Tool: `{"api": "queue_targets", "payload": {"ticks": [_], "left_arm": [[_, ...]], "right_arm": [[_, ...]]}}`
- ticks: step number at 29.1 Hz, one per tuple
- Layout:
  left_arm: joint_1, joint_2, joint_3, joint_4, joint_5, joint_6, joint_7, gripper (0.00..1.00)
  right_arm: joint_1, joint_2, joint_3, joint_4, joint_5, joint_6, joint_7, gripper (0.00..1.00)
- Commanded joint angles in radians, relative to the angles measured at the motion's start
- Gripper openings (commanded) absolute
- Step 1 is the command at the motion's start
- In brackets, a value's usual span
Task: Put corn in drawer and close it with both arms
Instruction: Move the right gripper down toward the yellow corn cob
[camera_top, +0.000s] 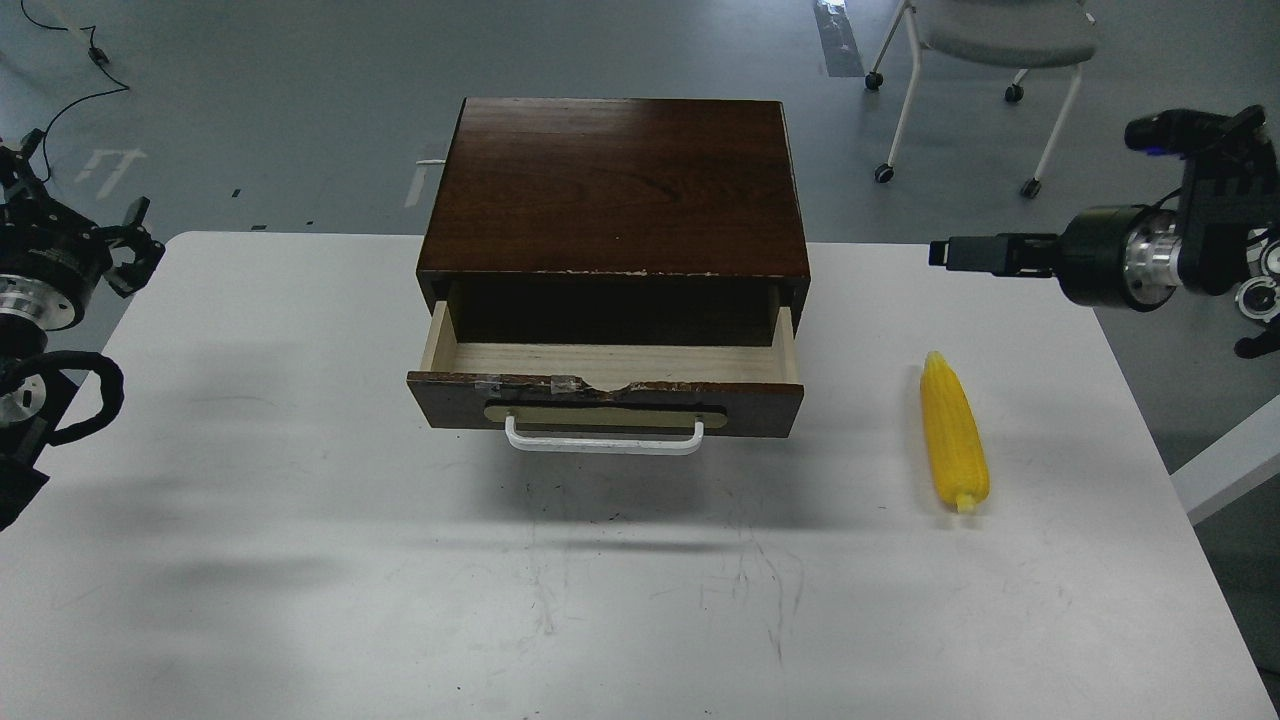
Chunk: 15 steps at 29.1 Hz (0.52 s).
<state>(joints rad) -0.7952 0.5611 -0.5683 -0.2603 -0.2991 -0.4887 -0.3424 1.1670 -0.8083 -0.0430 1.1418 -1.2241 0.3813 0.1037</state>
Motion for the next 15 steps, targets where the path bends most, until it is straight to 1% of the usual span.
{"api": "queue_targets", "payload": {"ticks": [1, 4, 7, 8, 10, 11, 13, 15], "left_arm": [[0.004, 0.011, -0.002, 0.001, 0.000, 0.000, -0.003, 0.98], [0.002, 0.011, -0.001, 0.000, 0.000, 0.000, -0.003, 0.98], [0.002, 0.010, -0.001, 0.000, 0.000, 0.000, -0.003, 0.98], [0.002, 0.010, -0.001, 0.000, 0.000, 0.000, -0.003, 0.98], [0.002, 0.011, -0.001, 0.000, 0.002, 0.000, -0.003, 0.98], [0.002, 0.011, -0.001, 0.000, 0.000, 0.000, -0.003, 0.98], [0.004, 0.011, -0.001, 0.001, 0.002, 0.000, -0.003, 0.98], [0.004, 0.011, -0.001, 0.001, 0.002, 0.000, -0.003, 0.98]], "right_arm": [[-0.064, 0.021, -0.021, -0.056, 0.000, -0.038, -0.099, 1.00], [-0.093, 0.046, -0.021, -0.073, 0.000, -0.041, -0.101, 1.00], [-0.133, 0.078, -0.023, -0.071, -0.003, -0.061, -0.102, 0.97], [-0.138, 0.096, -0.026, -0.076, -0.005, -0.070, -0.107, 0.93], [-0.139, 0.106, -0.026, -0.077, -0.003, -0.071, -0.108, 0.91], [-0.142, 0.107, -0.026, -0.077, -0.005, -0.071, -0.110, 0.86], [-0.151, 0.110, -0.026, -0.076, -0.003, -0.071, -0.110, 0.82], [-0.168, 0.123, -0.026, -0.076, -0.003, -0.071, -0.110, 0.73]]}}
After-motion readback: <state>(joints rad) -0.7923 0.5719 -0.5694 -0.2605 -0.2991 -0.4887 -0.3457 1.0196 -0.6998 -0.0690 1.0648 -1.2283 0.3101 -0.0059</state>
